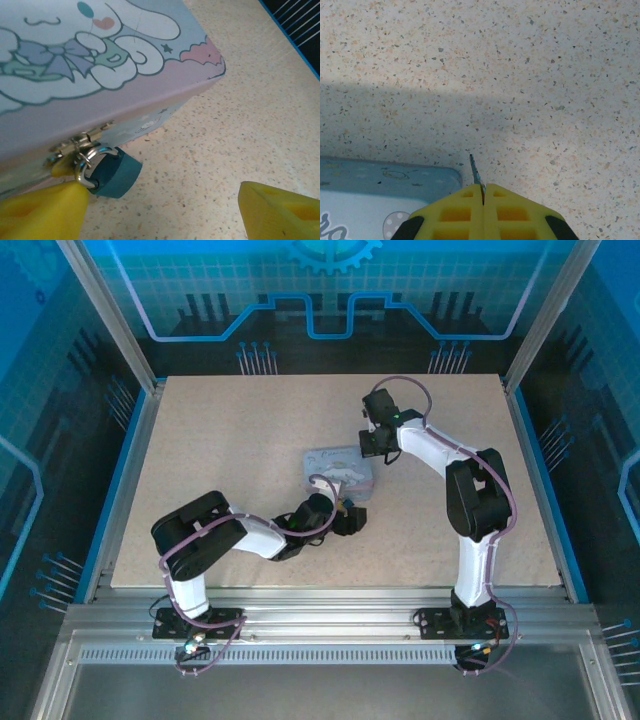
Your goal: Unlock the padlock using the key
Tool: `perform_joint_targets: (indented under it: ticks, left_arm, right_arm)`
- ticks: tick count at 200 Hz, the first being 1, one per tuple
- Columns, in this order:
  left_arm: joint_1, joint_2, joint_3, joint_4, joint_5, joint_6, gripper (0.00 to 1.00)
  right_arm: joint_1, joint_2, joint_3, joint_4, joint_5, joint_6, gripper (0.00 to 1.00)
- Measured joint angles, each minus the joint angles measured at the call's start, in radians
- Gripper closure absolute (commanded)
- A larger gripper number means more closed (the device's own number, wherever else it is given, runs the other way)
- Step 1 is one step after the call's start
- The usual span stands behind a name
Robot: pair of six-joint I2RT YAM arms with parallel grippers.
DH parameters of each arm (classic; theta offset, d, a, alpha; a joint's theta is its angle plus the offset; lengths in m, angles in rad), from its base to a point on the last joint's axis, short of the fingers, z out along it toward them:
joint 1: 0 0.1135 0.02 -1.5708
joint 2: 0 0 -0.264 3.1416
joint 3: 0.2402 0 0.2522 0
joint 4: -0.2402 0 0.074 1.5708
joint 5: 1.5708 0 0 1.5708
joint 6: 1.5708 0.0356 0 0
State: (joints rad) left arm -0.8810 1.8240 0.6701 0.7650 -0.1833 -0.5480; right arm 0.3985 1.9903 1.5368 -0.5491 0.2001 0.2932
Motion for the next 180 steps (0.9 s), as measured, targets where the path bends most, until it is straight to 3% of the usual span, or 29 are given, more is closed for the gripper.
perform_joint_targets:
  ticks: [28,60,94,109,128,144,159,180]
  left_arm:
    - [0.000,0.010,-0.005,0.046,0.024,-0.010,0.05]
    - [0.000,0.026,-0.004,0.070,0.040,-0.026,0.03]
    - [0.002,0.056,-0.003,0.100,0.059,-0.039,0.21]
    - [0.004,0.067,-0.003,0.117,0.074,-0.053,0.22]
    - [0.005,0.068,-0.004,0.137,0.085,-0.060,0.08]
    - [0.005,0.068,-0.004,0.150,0.090,-0.067,0.04]
    - [0.006,0.068,-0.006,0.160,0.092,-0.080,0.07]
    - [0.012,0.068,-0.019,0.183,0.095,-0.093,0.22]
  right_arm:
    - [0.000,0.000,-0.002,0.005,0.000,0.002,1.00]
    - [0.000,0.000,-0.008,0.016,0.000,0.002,1.00]
    - [0.001,-0.005,-0.018,0.029,-0.002,0.005,1.00]
    - [0.002,-0.005,-0.019,0.033,-0.005,0.006,1.00]
    - [0.003,-0.008,-0.026,0.040,-0.008,0.006,1.00]
    - [0.006,-0.012,-0.031,0.043,-0.007,0.010,1.00]
    - [0.007,-0.014,-0.034,0.045,-0.007,0.013,1.00]
    - [0.007,-0.016,-0.039,0.048,-0.008,0.017,1.00]
